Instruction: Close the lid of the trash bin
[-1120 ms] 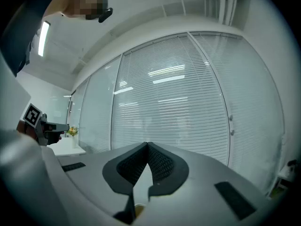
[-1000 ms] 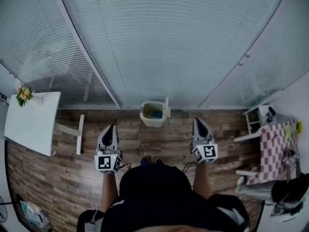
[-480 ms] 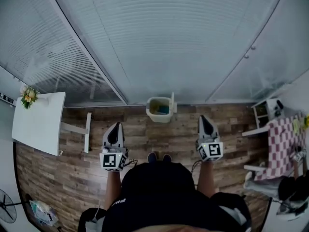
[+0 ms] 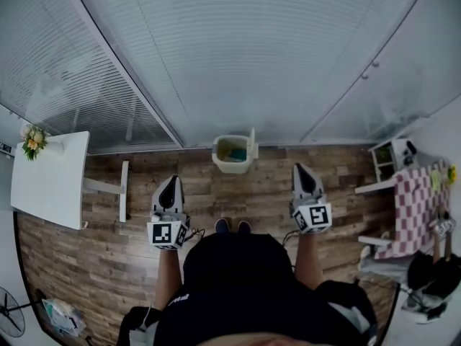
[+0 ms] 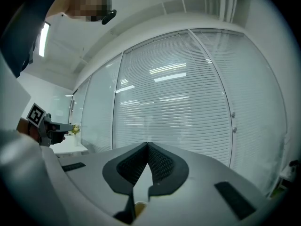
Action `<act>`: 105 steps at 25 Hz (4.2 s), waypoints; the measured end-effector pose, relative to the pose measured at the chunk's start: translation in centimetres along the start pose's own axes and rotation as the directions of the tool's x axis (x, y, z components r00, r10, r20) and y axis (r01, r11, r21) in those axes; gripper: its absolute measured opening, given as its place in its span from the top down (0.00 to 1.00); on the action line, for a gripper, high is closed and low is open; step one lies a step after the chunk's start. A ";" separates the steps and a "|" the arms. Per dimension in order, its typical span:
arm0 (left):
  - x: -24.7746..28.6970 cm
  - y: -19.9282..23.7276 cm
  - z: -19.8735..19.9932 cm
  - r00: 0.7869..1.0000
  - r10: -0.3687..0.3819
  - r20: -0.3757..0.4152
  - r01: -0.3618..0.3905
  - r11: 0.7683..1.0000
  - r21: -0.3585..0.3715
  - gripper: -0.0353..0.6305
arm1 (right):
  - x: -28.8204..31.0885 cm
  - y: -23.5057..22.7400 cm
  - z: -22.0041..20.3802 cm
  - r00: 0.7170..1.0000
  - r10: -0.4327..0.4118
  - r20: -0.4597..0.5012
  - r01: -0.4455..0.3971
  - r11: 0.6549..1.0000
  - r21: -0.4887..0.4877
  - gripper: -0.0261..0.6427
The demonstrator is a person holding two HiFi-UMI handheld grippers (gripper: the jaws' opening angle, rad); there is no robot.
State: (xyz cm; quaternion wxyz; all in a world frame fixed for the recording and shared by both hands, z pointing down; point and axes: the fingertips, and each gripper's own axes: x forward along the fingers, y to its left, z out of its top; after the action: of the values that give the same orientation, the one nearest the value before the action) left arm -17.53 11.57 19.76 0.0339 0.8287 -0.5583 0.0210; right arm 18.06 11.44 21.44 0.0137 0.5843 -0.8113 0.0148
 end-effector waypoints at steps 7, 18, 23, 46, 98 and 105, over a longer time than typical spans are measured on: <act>0.2 -2.8 -1.4 0.999 -0.003 -0.034 0.004 1.000 0.022 0.94 | 0.8 -0.2 -2.7 0.999 0.036 -0.039 -0.035 0.999 0.014 0.96; -0.6 -4.7 -4.0 0.998 0.024 -0.060 -0.027 0.999 -0.046 0.94 | 2.2 -0.2 -6.4 0.989 0.097 -0.108 -0.097 0.995 0.003 0.96; 1.7 -3.4 -4.5 0.998 0.022 -0.056 -0.025 0.998 -0.064 0.94 | 3.8 0.0 -8.5 0.983 0.108 -0.147 -0.108 0.994 0.009 0.96; 16.8 5.9 -12.4 0.986 -0.082 -0.148 0.079 0.997 -0.023 0.94 | 21.2 -3.2 -29.2 0.910 0.027 -0.414 0.011 0.996 0.089 0.96; 20.9 8.8 -33.8 0.956 -0.058 -0.287 0.000 0.980 -0.199 0.94 | 33.0 4.6 -52.9 0.767 0.272 -0.582 -0.183 0.961 0.207 0.96; 20.6 9.1 -36.9 0.949 -0.050 -0.310 -0.018 0.977 -0.213 0.94 | 34.5 6.6 -54.9 0.766 0.300 -0.569 -0.212 0.953 0.216 0.96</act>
State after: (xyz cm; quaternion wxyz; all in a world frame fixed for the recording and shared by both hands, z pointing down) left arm -18.13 -7.93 58.31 0.2111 0.8109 -0.5380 0.0922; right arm 1.14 -16.98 77.62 0.2243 0.4331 -0.8347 0.2556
